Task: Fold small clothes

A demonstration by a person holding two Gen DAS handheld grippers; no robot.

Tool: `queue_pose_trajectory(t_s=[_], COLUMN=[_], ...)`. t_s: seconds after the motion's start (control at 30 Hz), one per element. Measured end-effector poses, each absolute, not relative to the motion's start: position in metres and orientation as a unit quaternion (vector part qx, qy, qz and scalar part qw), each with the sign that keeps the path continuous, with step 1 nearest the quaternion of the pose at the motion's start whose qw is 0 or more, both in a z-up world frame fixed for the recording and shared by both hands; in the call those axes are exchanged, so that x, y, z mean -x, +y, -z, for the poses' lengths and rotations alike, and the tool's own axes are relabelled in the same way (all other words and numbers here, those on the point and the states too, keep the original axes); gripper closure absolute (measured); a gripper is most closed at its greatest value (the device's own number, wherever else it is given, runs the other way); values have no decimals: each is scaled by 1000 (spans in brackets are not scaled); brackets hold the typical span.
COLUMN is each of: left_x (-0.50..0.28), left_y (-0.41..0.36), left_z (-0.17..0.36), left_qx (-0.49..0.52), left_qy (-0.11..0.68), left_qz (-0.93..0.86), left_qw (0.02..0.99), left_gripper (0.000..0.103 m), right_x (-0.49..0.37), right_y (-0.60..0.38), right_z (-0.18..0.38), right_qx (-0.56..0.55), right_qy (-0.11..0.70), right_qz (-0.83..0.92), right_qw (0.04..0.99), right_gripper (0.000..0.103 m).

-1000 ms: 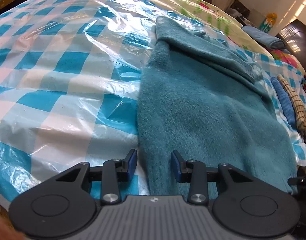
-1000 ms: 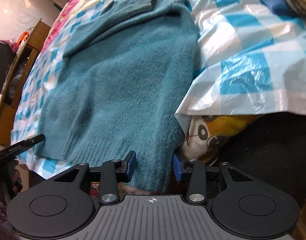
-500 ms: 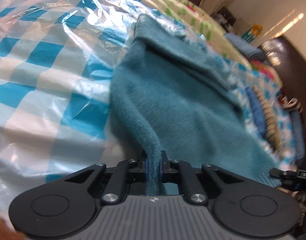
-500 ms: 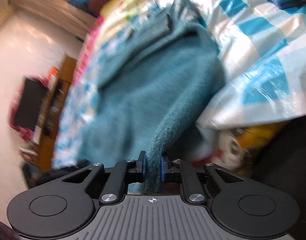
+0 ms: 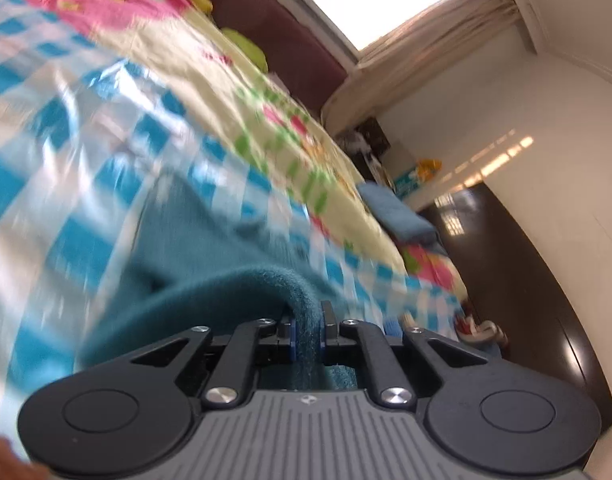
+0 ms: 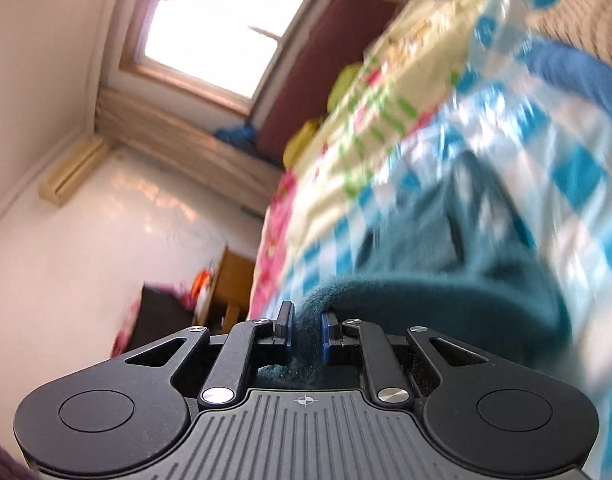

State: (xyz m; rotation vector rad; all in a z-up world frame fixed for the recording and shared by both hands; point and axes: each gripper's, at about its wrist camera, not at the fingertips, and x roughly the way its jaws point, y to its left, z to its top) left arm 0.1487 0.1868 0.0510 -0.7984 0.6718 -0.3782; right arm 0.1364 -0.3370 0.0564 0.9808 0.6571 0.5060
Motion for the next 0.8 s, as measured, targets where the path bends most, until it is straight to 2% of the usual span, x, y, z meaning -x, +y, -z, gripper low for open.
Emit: queue_pose_trajectory(t_s=[0.17,0.33,0.4,0.47,0.53,0.57,0.7,0.8], left_x=[-226,-267,-267,-261,-255,-251,-242,-238], left_y=[190,189,187,188,190,191,200,201], left_z=[-30,18,30,30,24,20,4,2], left_qx=[369,359,370,378,370,362,348,345], left_qy=[325,369,374,364,357,352,326,327], left_qz=[132,62,48,57,58,56,42,42], left_qw=[861,855,849,850,856,861,878,879], left_gripper=[88,85,81,74,69,66,58,57], right_x=[-212,-272,-280,-276,-271,-268,-262,-260], right_y=[-341,-338,-339,-339,-342,-343,-346,-338], right_z=[-36,14,32,37,32,27,4,2], right_qx=[-478,-480,-497,-499,-483,-469,-407,-343], right_qy=[292,333,346,341,329,320,292,307], right_qz=[-187,-127,-120,-124,-137,-143,-146,-128], right_qw=[807,802,787,786,800,811,853,879], right_gripper=[90,85,82,76,50,47,46,46])
